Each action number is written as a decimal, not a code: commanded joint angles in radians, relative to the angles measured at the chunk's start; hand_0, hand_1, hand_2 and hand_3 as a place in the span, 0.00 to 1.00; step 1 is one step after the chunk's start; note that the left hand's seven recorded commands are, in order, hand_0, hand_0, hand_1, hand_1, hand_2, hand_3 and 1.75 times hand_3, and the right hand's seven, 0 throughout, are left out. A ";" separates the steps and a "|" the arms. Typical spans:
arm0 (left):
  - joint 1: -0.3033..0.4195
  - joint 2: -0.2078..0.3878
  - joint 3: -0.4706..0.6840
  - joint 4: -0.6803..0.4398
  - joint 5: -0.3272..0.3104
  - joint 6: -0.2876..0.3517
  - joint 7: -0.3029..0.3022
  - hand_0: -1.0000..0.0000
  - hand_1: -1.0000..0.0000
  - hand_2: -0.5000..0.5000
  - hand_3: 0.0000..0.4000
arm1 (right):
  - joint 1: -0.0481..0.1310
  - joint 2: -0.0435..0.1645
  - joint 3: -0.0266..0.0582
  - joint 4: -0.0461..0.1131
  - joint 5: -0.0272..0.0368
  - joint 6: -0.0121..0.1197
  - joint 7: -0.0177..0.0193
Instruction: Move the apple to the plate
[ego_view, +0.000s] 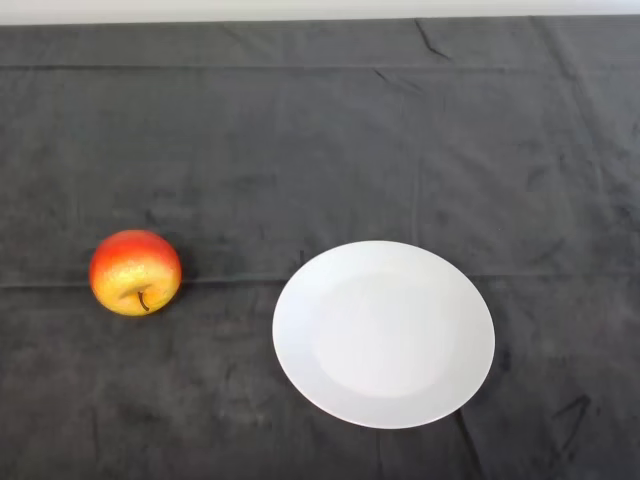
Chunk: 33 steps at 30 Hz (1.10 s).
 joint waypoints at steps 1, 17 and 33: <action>-0.018 -0.010 0.023 0.036 0.014 -0.023 -0.009 1.00 1.00 0.50 0.00 | -0.012 -0.024 -0.0141 0.002 0.0168 -0.005 0.0079; -0.038 -0.030 0.016 0.030 0.030 -0.026 -0.026 1.00 1.00 0.50 0.00 | -0.012 -0.024 -0.0143 0.002 0.0164 -0.005 0.0081; -0.081 -0.090 -0.066 0.024 0.117 -0.028 -0.023 1.00 1.00 0.50 0.00 | -0.011 -0.023 -0.0144 0.001 0.0161 -0.005 0.0080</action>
